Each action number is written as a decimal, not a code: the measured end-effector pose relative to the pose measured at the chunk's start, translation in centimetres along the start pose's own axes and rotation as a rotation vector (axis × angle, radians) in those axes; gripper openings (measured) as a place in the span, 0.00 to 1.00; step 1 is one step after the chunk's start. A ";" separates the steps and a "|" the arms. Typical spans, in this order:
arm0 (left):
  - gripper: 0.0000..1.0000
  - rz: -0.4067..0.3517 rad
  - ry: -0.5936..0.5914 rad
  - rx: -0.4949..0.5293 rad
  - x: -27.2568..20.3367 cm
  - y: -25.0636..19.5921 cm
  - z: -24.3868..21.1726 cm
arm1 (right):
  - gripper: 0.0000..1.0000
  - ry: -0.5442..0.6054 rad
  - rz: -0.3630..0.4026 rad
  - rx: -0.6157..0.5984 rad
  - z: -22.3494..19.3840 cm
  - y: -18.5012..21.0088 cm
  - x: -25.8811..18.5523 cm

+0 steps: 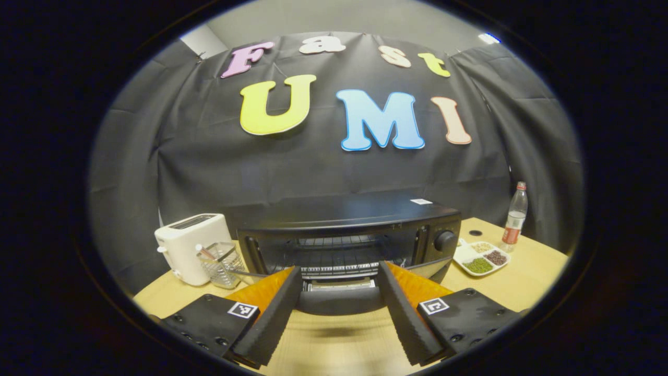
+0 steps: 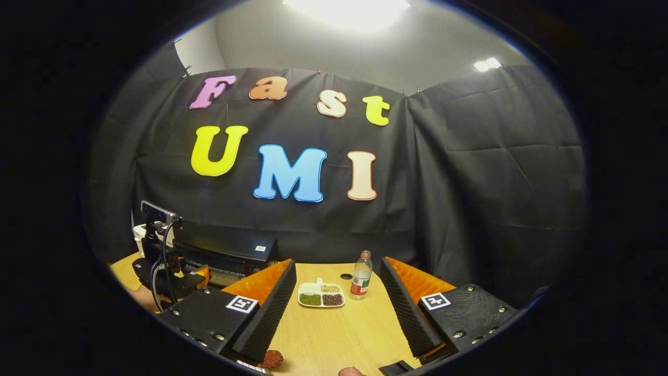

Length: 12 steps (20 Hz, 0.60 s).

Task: Open the electric oven with the left hand, put the food in, and close the electric oven.

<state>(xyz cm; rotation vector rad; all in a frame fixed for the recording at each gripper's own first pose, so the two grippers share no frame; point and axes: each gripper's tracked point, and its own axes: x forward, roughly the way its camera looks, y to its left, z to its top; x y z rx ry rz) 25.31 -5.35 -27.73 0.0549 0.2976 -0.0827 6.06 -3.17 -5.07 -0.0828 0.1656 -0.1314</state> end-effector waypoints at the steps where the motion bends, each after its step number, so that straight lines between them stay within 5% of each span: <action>1: 1.00 0.001 0.007 0.006 -0.5 -0.1 -0.5 | 0.98 0.002 0.000 0.002 0.0 -0.2 -0.1; 7: 0.93 0.001 0.057 0.024 -2.3 -0.7 -3.1 | 0.98 0.014 0.006 0.004 -0.5 -0.9 -0.3; 12: 1.00 -0.003 0.101 0.050 -3.6 -1.3 -5.4 | 0.98 0.030 0.006 0.009 -1.0 -1.5 -0.6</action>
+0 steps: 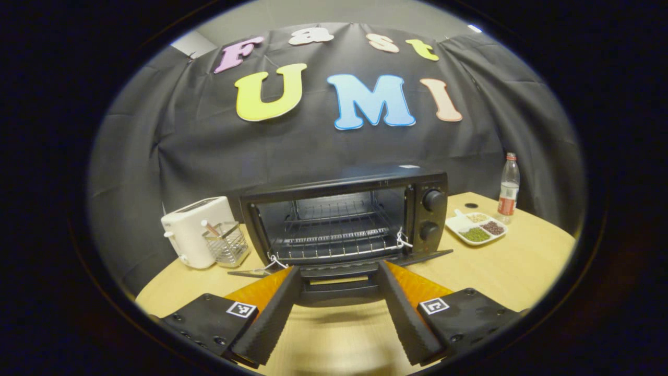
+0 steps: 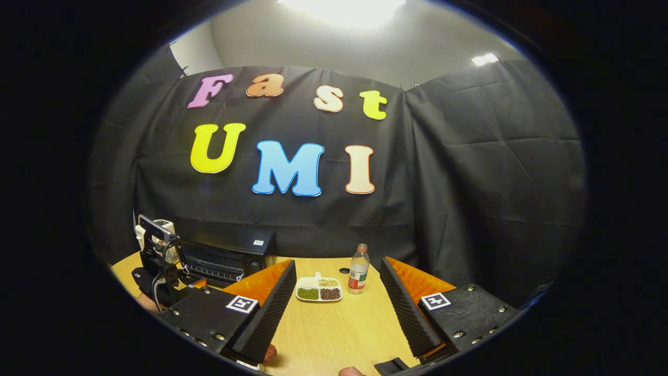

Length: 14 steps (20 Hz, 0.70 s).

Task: Open the electric oven with the left hand, put the food in, and close the electric oven.

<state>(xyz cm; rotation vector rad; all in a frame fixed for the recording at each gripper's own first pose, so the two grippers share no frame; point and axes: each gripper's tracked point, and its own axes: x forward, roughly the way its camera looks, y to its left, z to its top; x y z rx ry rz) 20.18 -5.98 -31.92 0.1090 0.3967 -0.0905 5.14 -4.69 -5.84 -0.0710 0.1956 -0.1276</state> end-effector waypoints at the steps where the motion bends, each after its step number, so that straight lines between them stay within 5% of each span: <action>1: 1.00 -0.001 0.009 0.000 -0.2 -0.1 -0.6 | 0.98 0.002 0.000 0.000 -0.1 -0.1 -0.1; 8: 1.00 0.002 0.105 0.021 -0.7 -0.9 -5.0 | 0.98 0.022 0.005 -0.007 -0.8 -0.7 -0.7; 9: 0.93 0.003 0.113 0.025 -0.9 -0.9 -5.5 | 0.98 0.024 0.008 -0.007 -0.9 -0.7 -0.8; 10: 1.00 0.002 0.116 0.021 -0.9 -1.0 -5.7 | 0.98 0.026 0.010 -0.008 -1.0 -0.6 -1.0; 14: 0.98 -0.006 0.117 0.008 -2.1 -1.9 -5.7 | 0.98 0.042 0.046 -0.017 -1.7 0.0 -1.1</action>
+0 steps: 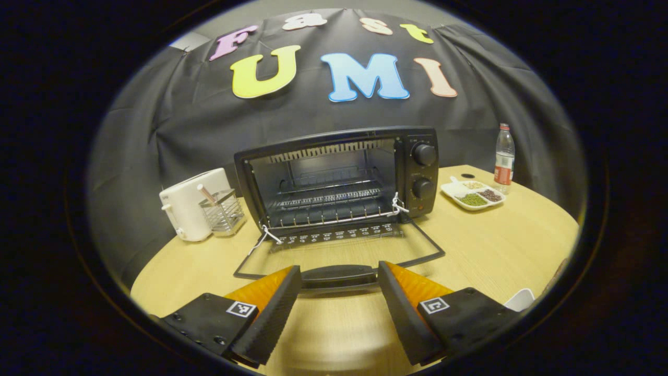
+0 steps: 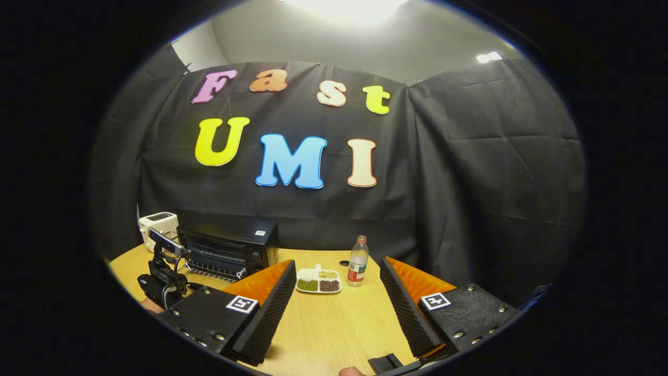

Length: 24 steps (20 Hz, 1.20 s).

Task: Open the electric oven with the left hand, put the food in, and close the electric oven.

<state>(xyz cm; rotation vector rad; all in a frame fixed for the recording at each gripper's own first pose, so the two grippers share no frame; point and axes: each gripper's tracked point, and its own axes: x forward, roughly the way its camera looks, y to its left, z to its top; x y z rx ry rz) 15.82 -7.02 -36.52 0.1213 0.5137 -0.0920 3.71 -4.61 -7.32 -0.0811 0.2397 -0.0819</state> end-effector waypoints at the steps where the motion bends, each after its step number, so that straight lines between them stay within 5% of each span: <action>1: 0.98 -0.001 -0.001 -0.005 -0.5 -0.1 0.2 | 0.98 0.005 0.018 0.007 -0.3 0.4 0.0; 8: 0.97 0.003 -0.122 -0.039 -7.6 0.4 5.5 | 0.98 0.111 0.204 0.090 -4.8 4.5 1.2; 16: 1.00 0.035 -0.266 -0.062 -16.6 2.8 12.8 | 0.98 0.385 0.375 0.230 -13.1 8.7 0.8; 24: 1.00 0.091 -0.354 -0.065 -22.8 5.1 16.3 | 0.98 0.633 0.449 0.407 -18.9 11.0 0.2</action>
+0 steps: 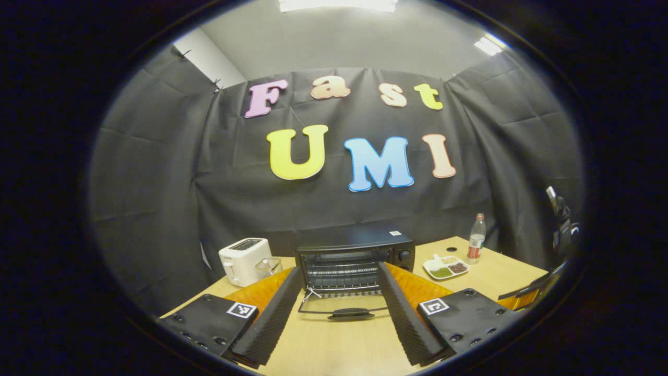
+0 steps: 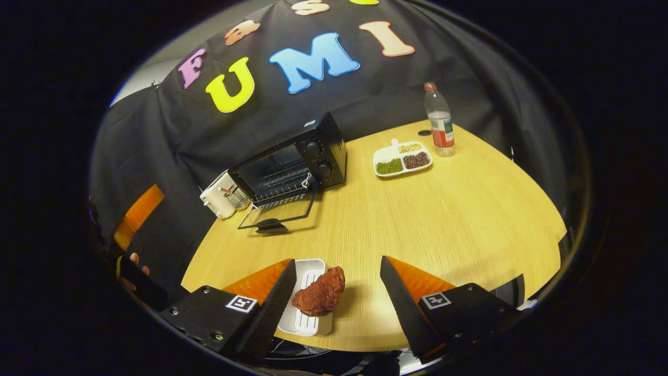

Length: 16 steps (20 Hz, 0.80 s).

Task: Open the electric oven with the left hand, put the food in, and close the electric oven.

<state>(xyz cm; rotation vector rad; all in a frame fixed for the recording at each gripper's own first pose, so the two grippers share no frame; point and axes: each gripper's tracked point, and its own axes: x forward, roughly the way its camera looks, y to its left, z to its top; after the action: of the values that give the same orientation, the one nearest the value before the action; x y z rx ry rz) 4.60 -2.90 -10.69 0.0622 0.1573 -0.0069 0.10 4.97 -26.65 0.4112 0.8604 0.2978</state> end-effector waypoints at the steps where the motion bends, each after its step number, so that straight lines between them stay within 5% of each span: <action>1: 1.00 0.012 -0.006 0.006 -0.3 0.5 0.2 | 0.98 0.021 0.013 0.025 -0.6 0.0 0.3; 9: 1.00 0.092 -0.020 0.005 -1.7 3.0 0.9 | 0.88 0.205 0.092 0.261 -4.3 0.0 2.0; 10: 1.00 0.101 -0.018 0.007 -1.8 3.3 0.9 | 0.84 0.214 0.092 0.285 -4.4 -0.2 2.0; 11: 1.00 0.107 -0.019 0.008 -1.8 3.5 0.8 | 0.54 0.230 0.106 0.313 -4.6 0.2 2.2; 15: 1.00 0.123 -0.010 -0.004 -1.5 4.0 0.3 | 0.51 0.247 0.145 0.341 -4.3 0.5 1.5; 16: 1.00 0.123 -0.009 -0.015 -1.4 4.1 0.4 | 0.37 0.260 0.155 0.348 -4.6 1.2 2.2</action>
<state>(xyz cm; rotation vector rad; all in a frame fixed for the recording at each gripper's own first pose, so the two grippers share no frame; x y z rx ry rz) 3.30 1.12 -9.84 0.0570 0.1442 0.1166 -2.24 7.98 -30.32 0.7778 1.1429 0.3501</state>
